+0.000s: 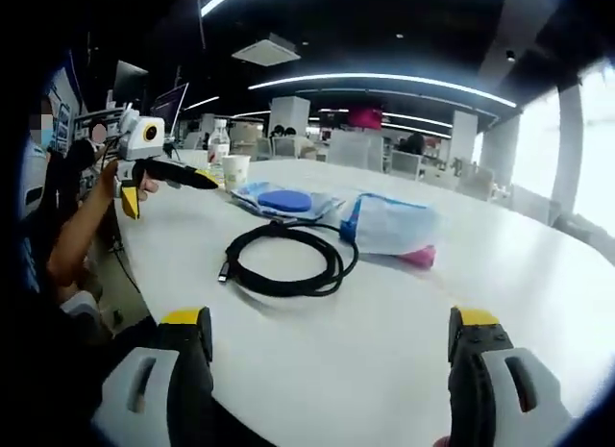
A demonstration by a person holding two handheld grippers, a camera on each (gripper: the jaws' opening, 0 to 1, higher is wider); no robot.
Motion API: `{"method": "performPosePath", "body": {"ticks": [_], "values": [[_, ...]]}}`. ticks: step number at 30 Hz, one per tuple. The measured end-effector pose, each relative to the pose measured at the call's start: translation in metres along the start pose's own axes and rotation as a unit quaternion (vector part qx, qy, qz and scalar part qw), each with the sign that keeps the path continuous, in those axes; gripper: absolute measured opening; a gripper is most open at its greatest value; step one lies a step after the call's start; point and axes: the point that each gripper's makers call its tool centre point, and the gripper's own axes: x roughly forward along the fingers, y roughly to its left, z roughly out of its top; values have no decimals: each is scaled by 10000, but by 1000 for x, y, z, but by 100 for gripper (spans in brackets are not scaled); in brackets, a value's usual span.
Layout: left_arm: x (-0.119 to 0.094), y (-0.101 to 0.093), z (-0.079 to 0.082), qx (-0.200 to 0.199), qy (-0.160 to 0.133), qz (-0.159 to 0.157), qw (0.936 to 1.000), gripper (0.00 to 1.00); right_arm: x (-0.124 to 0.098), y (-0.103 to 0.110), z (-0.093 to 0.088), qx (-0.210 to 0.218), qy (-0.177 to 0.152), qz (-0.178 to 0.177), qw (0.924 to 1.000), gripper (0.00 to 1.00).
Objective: Arrange the tabletop items into an orderly group along one side of the table until the central work area is clear of visible clutter.
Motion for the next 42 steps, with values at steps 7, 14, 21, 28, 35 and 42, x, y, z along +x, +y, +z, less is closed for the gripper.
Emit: {"method": "performPosePath", "body": {"ticks": [7,14,21,28,35,42], "values": [[-45,25,-13,-56,-28,495,9988,100,-7,-17,-14,193,190,-197,9994,100],[-96,44,-34,-52,104,1103,9938,100,-11,-14,-18,152,329,-107,9993,100],[-145,60,-60,-186,514,1608,9855,100,-19,-20,-30,-32,782,-253,9966,100],[-197,65,-70,-206,710,2026,9765,100,-29,-23,-28,59,769,-277,9966,100],[-234,70,-90,-356,952,2350,9667,100,-41,-28,-26,47,775,-341,9964,100],[-249,70,-93,-461,982,2448,9635,100,-49,-32,-24,-11,801,-425,9959,100]]}}
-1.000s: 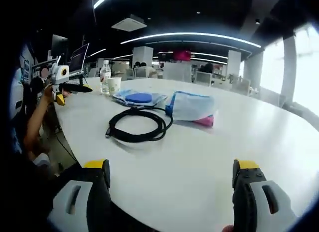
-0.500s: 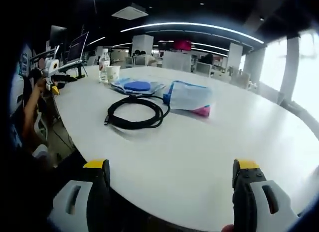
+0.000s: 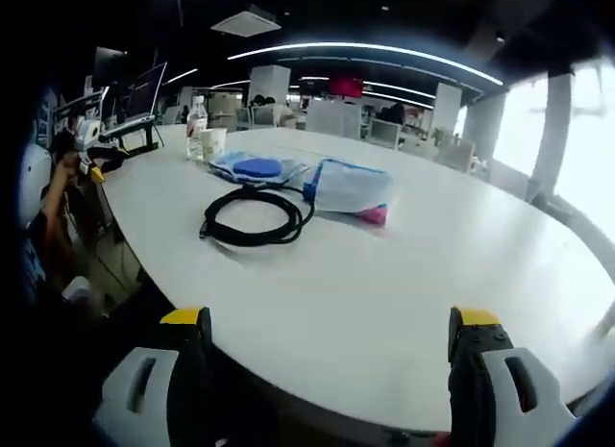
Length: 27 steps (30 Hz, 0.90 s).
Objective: Arrange the tabletop items into an orderly group along one side of the table until the central work area is clear of visible clutter.
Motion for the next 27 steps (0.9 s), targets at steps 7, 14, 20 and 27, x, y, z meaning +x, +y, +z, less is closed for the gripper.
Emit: {"method": "performPosePath", "body": {"ticks": [7,14,20,27], "values": [[-12,11,-10,-25,189,249,9995,100,-6,-6,-5,-2,54,-76,10000,100],[-10,11,-7,-73,157,320,9993,100,-1,-5,-6,31,57,-19,10000,100],[3,5,-1,-44,98,202,9997,100,5,0,-3,-3,65,96,9999,100],[12,-3,9,-38,-141,-68,9999,100,5,-1,-4,12,69,108,9999,100]]}}
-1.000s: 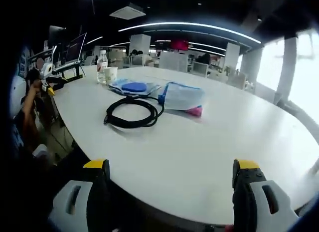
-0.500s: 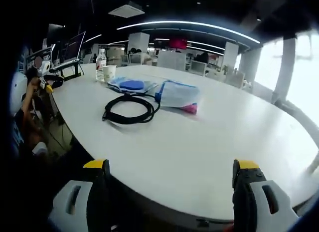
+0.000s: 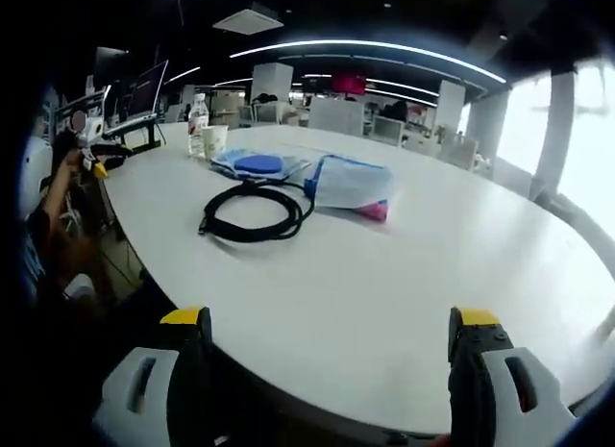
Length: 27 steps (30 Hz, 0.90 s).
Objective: Arrange the tabletop items into an orderly group along one side of the table until the central work area is clear of visible clutter.
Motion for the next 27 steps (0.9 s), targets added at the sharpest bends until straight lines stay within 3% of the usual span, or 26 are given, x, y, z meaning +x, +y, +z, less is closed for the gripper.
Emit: {"method": "performPosePath", "body": {"ticks": [15,27], "values": [[8,-8,-5,37,38,-134,9999,100,5,3,-2,9,-27,60,10000,100],[9,-13,2,130,-35,-163,9998,100,10,3,2,24,-111,64,9999,100]]}}
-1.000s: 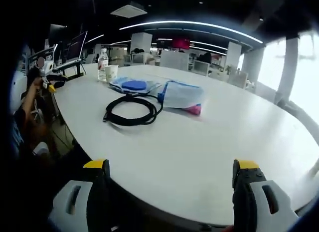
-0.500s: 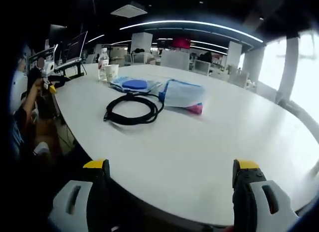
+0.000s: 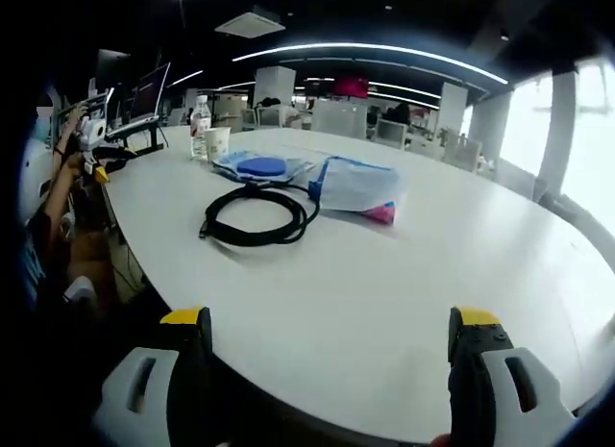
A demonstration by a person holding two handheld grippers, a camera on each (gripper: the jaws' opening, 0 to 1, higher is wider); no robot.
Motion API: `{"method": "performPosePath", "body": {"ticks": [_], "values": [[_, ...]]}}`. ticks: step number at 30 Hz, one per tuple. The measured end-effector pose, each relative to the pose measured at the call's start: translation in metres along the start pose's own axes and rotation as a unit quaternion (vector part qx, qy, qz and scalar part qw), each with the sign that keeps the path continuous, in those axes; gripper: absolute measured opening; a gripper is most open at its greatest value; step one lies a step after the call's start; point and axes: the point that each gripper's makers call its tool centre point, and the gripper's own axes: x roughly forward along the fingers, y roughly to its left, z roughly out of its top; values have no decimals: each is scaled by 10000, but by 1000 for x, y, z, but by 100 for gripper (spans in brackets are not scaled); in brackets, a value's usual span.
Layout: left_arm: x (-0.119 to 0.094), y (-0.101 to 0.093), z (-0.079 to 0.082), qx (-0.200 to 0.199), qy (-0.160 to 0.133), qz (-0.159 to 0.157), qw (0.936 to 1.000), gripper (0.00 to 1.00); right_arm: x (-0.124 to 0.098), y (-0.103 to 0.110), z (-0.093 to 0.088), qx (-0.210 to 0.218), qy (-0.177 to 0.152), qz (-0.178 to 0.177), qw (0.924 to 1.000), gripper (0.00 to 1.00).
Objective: Arrange the tabletop items into an orderly group along one side of the table until the central work area is clear of visible clutter.
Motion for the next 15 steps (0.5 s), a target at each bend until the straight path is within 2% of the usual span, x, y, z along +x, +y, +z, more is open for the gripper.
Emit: {"method": "performPosePath", "body": {"ticks": [15], "values": [[3,-1,1,51,13,12,10000,100,-1,-2,-2,33,-44,-34,10000,100]]}}
